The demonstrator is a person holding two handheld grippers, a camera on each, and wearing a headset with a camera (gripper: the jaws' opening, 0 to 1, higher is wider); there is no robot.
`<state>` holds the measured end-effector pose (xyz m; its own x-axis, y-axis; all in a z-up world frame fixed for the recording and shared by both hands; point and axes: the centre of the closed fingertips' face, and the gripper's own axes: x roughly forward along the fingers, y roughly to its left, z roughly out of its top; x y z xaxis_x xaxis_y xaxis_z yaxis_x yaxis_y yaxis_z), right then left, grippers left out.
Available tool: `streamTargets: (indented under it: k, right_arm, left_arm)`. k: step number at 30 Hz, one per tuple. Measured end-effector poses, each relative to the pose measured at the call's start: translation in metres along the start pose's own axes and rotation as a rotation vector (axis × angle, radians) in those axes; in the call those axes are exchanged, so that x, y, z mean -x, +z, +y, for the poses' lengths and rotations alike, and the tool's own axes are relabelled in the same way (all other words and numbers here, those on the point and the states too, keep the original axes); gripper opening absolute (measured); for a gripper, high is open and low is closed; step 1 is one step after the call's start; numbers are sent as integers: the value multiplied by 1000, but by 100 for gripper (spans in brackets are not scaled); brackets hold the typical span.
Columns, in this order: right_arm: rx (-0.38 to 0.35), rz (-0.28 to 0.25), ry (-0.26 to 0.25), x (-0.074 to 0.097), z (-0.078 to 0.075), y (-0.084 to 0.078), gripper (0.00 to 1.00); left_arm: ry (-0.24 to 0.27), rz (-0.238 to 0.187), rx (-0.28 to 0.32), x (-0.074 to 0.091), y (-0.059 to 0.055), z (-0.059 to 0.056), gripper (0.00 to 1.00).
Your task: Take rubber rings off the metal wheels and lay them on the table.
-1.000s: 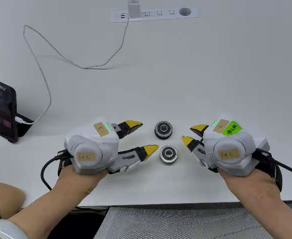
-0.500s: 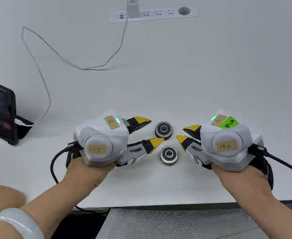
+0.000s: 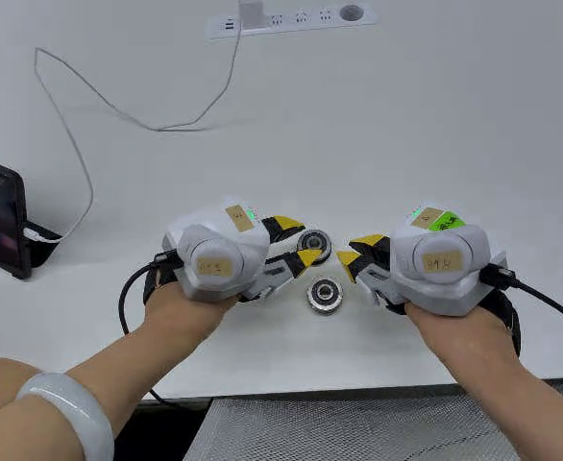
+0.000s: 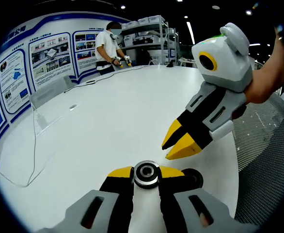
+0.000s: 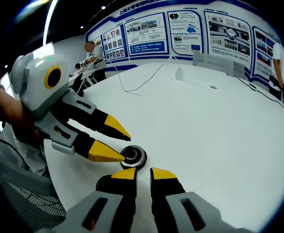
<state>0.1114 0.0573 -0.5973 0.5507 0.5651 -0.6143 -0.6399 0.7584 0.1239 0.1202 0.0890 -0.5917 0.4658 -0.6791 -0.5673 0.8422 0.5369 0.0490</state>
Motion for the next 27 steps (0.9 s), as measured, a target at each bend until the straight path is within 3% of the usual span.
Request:
streamTargets:
  k: [20,27]
  right_arm:
    - [-128,-21,8,-1,-3,-1,11]
    - [-231,-41,30,-4,-4,1,11]
  left_arm:
    - [-12,51,-20,-11,-8,-3,14]
    - [-22,51,-16,-10,-8,-3,14]
